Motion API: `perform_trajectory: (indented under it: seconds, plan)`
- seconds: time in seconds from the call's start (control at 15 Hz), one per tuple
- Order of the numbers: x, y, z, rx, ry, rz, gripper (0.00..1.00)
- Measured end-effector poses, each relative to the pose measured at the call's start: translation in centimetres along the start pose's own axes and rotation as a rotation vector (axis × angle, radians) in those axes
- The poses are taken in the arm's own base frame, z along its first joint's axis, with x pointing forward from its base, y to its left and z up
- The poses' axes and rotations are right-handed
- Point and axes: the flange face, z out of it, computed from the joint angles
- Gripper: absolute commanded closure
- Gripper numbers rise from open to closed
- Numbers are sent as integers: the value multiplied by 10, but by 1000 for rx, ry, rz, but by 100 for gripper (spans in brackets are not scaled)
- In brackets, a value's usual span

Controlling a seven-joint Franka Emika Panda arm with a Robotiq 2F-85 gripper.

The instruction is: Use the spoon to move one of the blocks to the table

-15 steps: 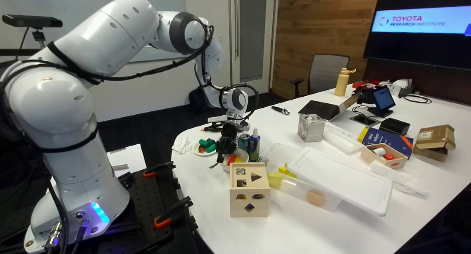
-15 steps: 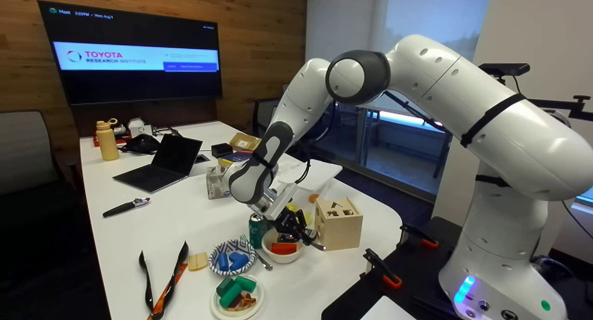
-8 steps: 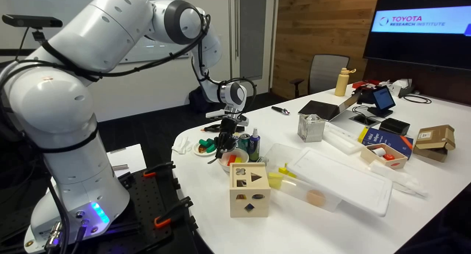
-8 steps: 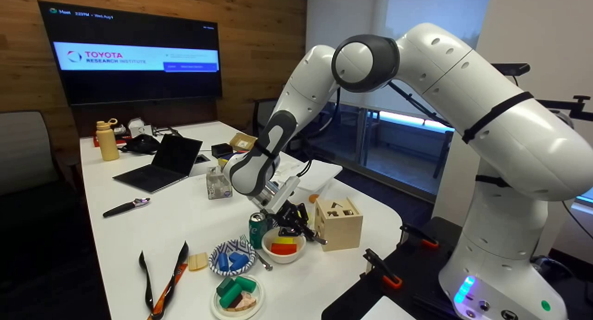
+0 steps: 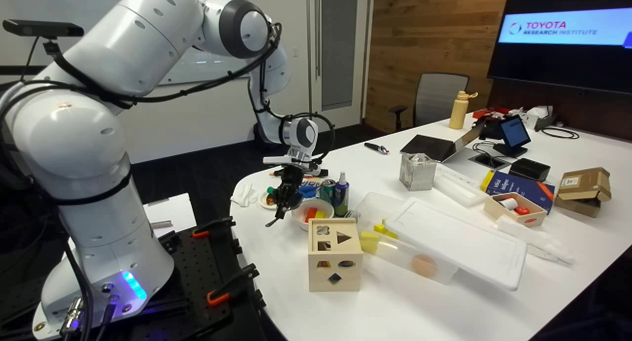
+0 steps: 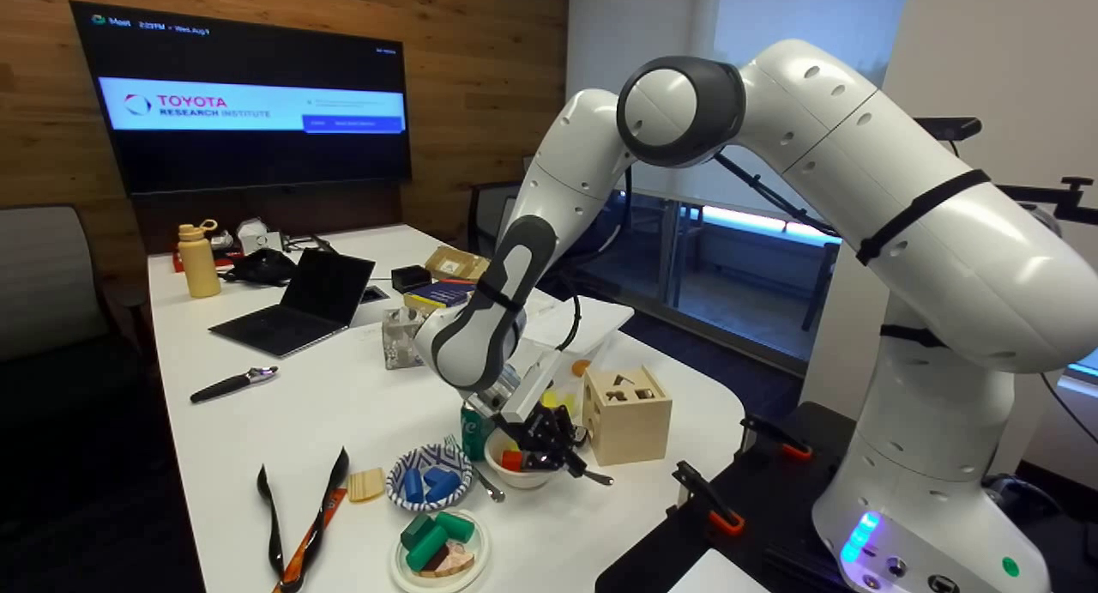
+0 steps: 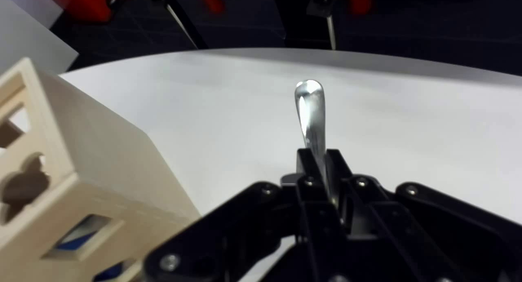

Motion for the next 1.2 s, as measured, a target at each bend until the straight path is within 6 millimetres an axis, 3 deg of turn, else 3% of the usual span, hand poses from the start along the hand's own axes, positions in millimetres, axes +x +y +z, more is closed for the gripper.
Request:
perform_trajectory:
  seconds: [0.33,0.73,0.8,0.93,1.2]
  plan:
    - [-6,-36,27,51,104,-127,97]
    - [-11,-43,52,78,147,-181,97]
    - [-11,-42,55,82,149,-186,64]
    - [-11,-40,58,88,154,-199,56]
    - [-9,-36,60,98,159,-215,26]
